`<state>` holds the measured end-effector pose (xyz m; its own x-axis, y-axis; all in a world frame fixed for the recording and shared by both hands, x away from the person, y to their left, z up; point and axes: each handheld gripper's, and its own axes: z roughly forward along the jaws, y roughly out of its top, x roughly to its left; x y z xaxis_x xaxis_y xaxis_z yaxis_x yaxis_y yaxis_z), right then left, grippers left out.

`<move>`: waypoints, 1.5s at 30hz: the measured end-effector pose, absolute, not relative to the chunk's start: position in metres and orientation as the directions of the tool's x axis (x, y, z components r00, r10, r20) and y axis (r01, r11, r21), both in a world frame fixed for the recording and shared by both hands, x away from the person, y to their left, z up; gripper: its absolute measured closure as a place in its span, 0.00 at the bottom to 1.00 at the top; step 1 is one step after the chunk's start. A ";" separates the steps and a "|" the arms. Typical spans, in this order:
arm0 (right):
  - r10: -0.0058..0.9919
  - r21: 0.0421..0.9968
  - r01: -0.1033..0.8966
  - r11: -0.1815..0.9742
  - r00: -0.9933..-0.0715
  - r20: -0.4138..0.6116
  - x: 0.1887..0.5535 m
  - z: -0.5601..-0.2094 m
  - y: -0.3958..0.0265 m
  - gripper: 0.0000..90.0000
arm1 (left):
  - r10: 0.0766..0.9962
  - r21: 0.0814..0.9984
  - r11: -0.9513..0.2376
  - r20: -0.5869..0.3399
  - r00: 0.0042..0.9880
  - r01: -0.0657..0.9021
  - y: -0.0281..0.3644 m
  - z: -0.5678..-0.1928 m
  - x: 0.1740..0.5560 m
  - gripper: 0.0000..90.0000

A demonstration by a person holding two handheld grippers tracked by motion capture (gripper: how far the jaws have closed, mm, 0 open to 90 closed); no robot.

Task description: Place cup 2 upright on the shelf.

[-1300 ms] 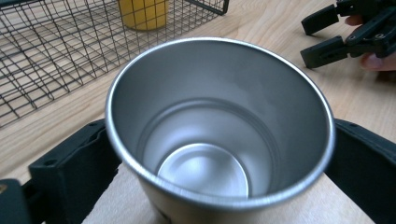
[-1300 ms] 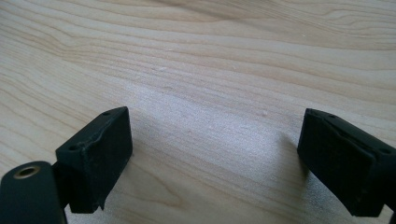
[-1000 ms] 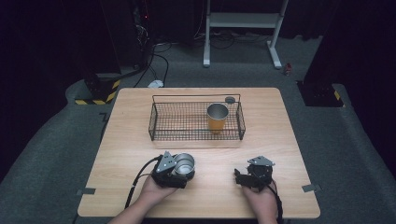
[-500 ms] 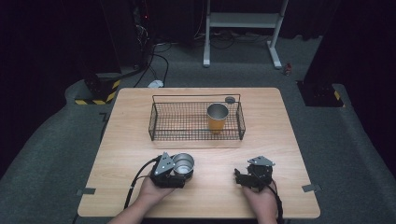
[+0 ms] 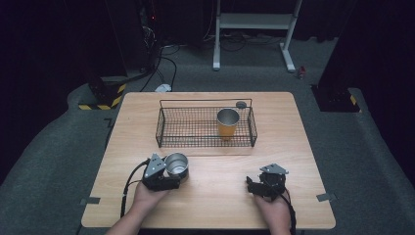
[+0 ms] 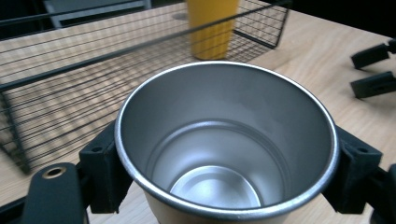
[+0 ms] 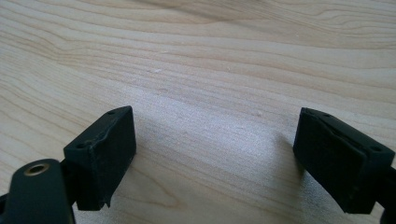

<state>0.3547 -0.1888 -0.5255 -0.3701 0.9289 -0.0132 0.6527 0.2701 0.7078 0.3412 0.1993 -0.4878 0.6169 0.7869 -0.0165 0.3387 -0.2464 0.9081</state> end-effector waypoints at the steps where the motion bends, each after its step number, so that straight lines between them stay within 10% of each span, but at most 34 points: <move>1: 0.929 0.708 0.653 0.270 -0.370 -0.013 0.355 -0.525 -0.189 0.14 | 0.794 0.908 -0.240 -0.020 0.608 0.342 0.203 -0.487 0.341 0.21; 45: 0.920 0.700 0.654 0.288 -0.392 -0.012 0.356 -0.525 -0.188 0.11 | 0.854 0.929 -0.157 -0.042 0.518 0.335 0.203 -0.414 0.367 0.21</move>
